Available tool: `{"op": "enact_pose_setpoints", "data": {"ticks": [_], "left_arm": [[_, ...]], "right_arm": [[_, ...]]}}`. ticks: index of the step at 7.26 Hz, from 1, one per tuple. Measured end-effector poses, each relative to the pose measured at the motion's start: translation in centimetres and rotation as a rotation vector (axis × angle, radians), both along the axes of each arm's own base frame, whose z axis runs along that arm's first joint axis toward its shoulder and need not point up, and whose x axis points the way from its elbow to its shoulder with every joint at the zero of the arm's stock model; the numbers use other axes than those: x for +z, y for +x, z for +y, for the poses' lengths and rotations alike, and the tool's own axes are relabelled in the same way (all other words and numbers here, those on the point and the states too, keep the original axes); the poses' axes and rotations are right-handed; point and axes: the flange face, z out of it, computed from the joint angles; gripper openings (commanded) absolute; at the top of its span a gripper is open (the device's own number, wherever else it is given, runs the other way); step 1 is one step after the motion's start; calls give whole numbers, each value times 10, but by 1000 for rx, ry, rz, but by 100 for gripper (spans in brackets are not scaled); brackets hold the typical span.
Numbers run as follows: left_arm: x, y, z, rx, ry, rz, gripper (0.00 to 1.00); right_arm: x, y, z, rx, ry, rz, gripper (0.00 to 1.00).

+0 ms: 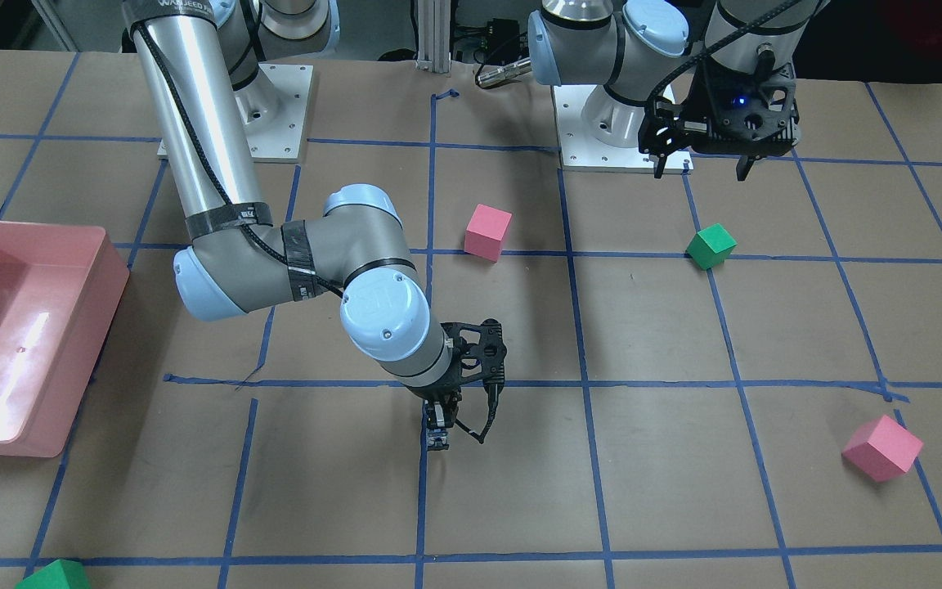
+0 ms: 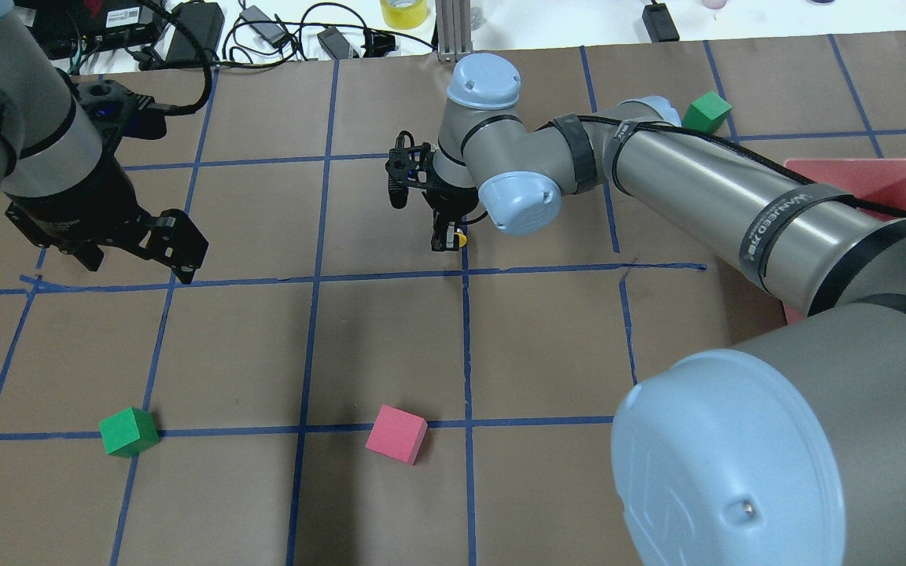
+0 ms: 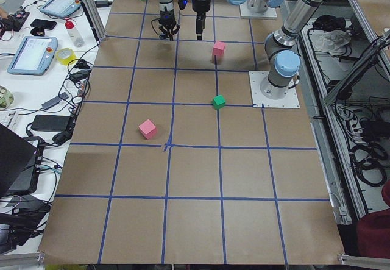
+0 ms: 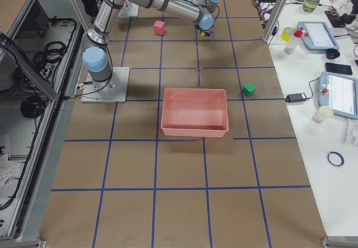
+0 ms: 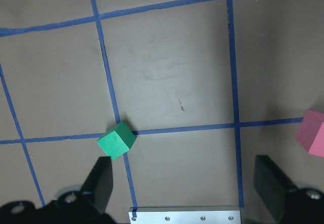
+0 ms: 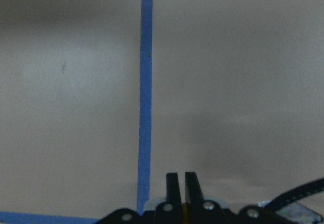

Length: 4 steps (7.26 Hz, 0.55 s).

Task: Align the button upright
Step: 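Carry the yellow button with the right gripper to the table center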

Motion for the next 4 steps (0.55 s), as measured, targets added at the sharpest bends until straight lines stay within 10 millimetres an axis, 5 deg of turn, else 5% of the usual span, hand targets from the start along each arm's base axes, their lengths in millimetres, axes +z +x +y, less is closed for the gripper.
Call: {"op": "enact_pose_setpoints", "data": {"ticks": [2,4], "left_arm": [[0,0,0,1,0,0,100],[-1,0,0,2,1,0,100]], "right_arm": [[-2,3,2,3,16,-29,36],[-3,4,3,4,22,-39,88]]}}
